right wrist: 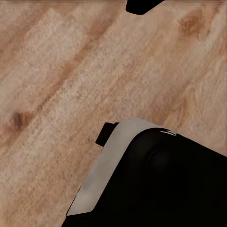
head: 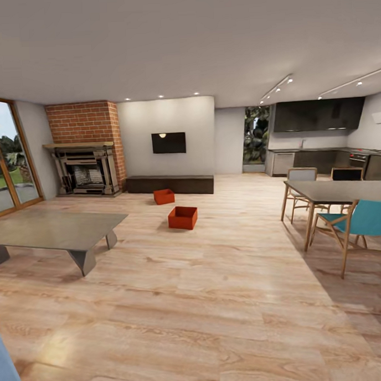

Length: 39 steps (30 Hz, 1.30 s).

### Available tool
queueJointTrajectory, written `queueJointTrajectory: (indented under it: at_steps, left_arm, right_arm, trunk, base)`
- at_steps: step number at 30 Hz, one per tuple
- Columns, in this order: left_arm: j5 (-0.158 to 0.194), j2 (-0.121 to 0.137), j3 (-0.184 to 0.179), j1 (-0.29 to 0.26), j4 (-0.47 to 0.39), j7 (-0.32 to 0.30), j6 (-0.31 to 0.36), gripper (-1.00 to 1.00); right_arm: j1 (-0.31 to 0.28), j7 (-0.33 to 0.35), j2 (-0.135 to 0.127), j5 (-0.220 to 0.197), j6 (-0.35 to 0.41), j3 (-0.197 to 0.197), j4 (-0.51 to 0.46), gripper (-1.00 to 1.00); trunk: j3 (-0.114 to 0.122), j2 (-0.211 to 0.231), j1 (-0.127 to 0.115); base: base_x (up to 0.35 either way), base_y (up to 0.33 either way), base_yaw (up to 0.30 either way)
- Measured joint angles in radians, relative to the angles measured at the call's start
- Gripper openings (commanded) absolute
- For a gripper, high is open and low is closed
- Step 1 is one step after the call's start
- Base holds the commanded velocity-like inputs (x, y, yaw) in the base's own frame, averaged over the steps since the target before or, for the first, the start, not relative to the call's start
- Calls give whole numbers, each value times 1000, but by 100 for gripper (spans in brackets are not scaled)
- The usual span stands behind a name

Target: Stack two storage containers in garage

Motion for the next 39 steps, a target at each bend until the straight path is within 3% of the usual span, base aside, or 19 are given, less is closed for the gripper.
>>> queueJointTrajectory:
  at_steps: [39]
  left_arm:
    - [0,0,0,0,1,0,8,100]
  right_arm:
    - [0,0,1,1,-1,-1,0,100]
  trunk:
    - [0,0,0]
  base:
    - [324,102,0]
